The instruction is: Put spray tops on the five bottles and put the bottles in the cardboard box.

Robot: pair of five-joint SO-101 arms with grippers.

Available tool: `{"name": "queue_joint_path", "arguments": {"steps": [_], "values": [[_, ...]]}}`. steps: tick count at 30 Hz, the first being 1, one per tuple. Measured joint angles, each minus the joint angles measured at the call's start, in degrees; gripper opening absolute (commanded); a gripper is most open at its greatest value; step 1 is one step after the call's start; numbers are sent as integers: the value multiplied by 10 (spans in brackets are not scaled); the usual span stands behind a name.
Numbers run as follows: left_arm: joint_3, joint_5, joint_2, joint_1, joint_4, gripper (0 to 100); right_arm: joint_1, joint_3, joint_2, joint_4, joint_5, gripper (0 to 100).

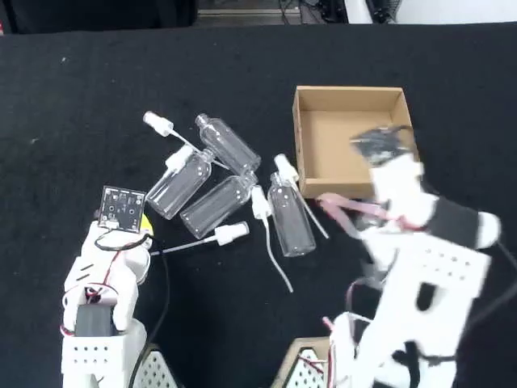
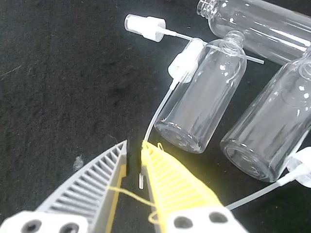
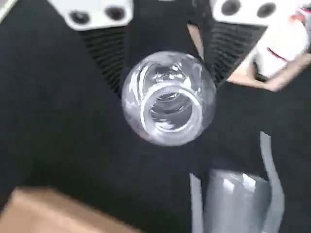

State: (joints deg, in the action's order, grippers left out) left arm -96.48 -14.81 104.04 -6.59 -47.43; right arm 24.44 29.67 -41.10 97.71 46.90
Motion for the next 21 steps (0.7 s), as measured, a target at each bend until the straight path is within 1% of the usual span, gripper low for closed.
{"name": "queue_joint_path", "arguments": {"steps": [4,6,8,11,14,21], "values": [[0,0,0,0,0,55,159,0,63,-74,82,11],[0,0,0,0,0,55,215,0,105,-109,110,11],[0,0,0,0,0,55,252,0,152,-147,123,11],[0,0,0,0,0,55,283,0,226,-200,129,11],[0,0,0,0,0,55,291,0,275,-220,129,11],[0,0,0,0,0,55,292,-4,280,-229,129,11]]}}
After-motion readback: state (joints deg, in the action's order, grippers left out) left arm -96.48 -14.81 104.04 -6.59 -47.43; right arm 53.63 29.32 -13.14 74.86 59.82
